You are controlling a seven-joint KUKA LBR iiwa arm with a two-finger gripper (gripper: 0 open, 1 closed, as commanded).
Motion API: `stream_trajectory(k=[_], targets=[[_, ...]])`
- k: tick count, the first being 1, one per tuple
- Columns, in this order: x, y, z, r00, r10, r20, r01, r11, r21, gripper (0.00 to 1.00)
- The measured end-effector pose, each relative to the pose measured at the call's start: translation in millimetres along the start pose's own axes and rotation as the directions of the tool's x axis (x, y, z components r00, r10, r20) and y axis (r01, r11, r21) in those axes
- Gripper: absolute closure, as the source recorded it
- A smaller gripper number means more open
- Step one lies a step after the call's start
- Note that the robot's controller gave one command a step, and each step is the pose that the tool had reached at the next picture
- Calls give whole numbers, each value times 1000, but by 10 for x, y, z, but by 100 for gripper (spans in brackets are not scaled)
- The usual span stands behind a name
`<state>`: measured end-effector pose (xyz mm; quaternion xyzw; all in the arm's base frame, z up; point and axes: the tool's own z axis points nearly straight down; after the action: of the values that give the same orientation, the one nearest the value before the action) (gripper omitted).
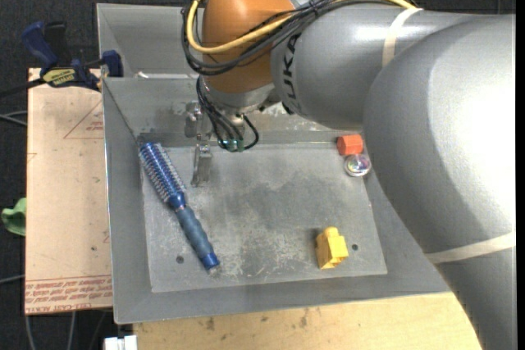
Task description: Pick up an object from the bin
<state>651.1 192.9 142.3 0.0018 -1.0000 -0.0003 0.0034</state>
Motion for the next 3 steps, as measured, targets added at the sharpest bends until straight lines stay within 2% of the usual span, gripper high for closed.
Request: stream_trajectory(k=[1,2,3], targets=[[141,531,603,999,33,7,-33,999,2,0],[68,490,499,999,41,27,-41,999,-1,100],[9,471,479,999,43,30,-43,999,-2,100]])
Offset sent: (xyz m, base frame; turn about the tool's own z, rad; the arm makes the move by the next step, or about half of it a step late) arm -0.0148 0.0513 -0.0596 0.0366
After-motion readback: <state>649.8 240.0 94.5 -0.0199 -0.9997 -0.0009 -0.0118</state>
